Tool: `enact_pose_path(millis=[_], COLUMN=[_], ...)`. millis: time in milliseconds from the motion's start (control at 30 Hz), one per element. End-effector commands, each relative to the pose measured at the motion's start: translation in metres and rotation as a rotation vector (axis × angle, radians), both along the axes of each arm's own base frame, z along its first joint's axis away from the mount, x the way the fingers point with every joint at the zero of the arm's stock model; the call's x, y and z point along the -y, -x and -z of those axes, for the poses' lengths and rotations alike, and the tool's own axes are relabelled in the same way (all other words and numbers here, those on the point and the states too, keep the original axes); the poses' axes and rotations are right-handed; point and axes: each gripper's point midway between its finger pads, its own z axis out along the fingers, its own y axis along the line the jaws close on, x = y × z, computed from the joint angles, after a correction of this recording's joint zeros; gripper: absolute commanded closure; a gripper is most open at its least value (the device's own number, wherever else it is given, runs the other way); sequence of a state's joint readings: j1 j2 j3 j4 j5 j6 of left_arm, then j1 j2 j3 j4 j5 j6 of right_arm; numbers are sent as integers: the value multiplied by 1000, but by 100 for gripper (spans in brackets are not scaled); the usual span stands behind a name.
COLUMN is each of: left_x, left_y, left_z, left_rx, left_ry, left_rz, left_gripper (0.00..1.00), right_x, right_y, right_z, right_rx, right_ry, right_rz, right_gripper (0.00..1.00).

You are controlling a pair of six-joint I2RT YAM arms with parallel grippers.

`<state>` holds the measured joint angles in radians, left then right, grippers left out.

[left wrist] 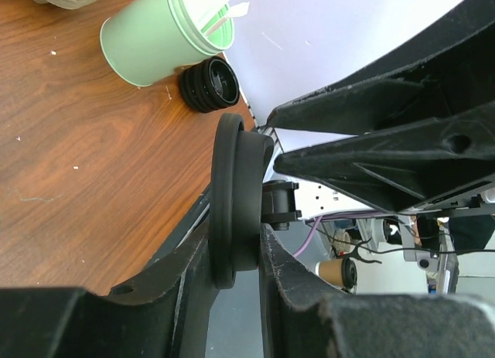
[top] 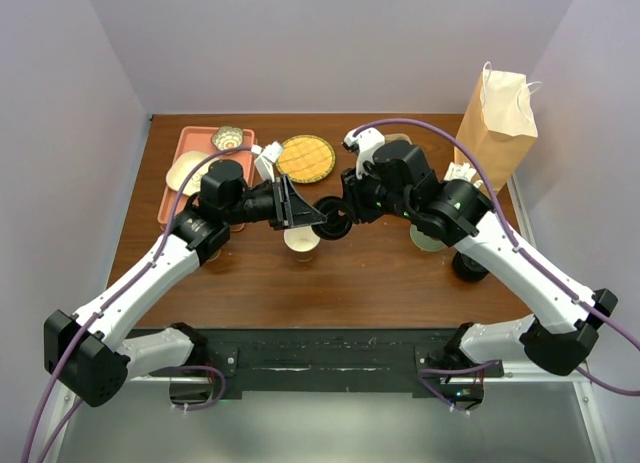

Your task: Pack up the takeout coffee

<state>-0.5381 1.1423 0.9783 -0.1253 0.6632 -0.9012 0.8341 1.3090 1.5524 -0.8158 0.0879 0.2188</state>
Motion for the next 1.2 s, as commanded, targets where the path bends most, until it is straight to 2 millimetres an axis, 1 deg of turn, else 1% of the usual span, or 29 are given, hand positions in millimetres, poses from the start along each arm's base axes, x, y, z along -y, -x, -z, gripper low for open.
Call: enact_pose_path(millis=[0,100,233,300,333,367,533,700,767,800,833,867,900,933,967,1000,1033,1067,1100,1133,1167], left_x=[1,1,2,2,2,2,3,3,3,3,2,1,0,-3,-6,-11,-16,-21,-29,-35,-41], left_y=[1,0,-2,-3,-3,-4,-3,-4,-4,-4,-4,-3,-7,-8,-10,-17,-17,-20,-29,-29,-31], left_z=[-23,-23,-25,-25,-26,-26,-27,-25,-24,-25,-24,-23,-24,-16,-16,-16,-9,-9,-9,0,2], left_rx=[39,39,39,42,46,48,52,57,55,60,62,70,95,79,99,139,132,139,167,145,147], left_ry=[53,56,61,62,63,62,62,56,53,52,48,42,26,-7,-23,-57,-92,-114,-152,-200,-231], left_rz=[-4,-7,-13,-14,-15,-17,-13,-11,-11,-10,-9,-10,-26,-40,-55,-88,-106,-134,-183,-199,-220], left_gripper=[87,88,88,88,89,89,89,90,90,89,85,79,61,53,48,41,37,32,24,18,14], right_x=[3,-1,-4,-2,-1,1,3,-3,-2,-1,1,2,2,1,0,0,0,-1,1,-1,-1], right_y=[0,3,7,6,5,3,-2,-4,-5,-6,-9,-10,-10,-10,-11,-10,-10,-10,-9,-10,-11], right_z=[-9,-4,5,7,8,8,14,14,13,12,10,9,5,6,1,8,9,6,10,14,12], right_rx=[37,20,-7,-9,-4,-1,-4,-7,-4,3,16,20,30,26,31,5,-5,-9,-29,-41,-43], right_ry=[-4,1,12,21,26,33,83,74,77,74,76,73,62,60,51,71,79,78,93,102,101], right_rz=[2,-26,-50,-42,-38,-28,-21,-30,-21,-13,7,14,18,17,17,23,24,25,30,32,38], right_gripper=[69,69,73,74,78,78,80,82,89,95,100,100,100,100,100,100,100,100,100,100,100])
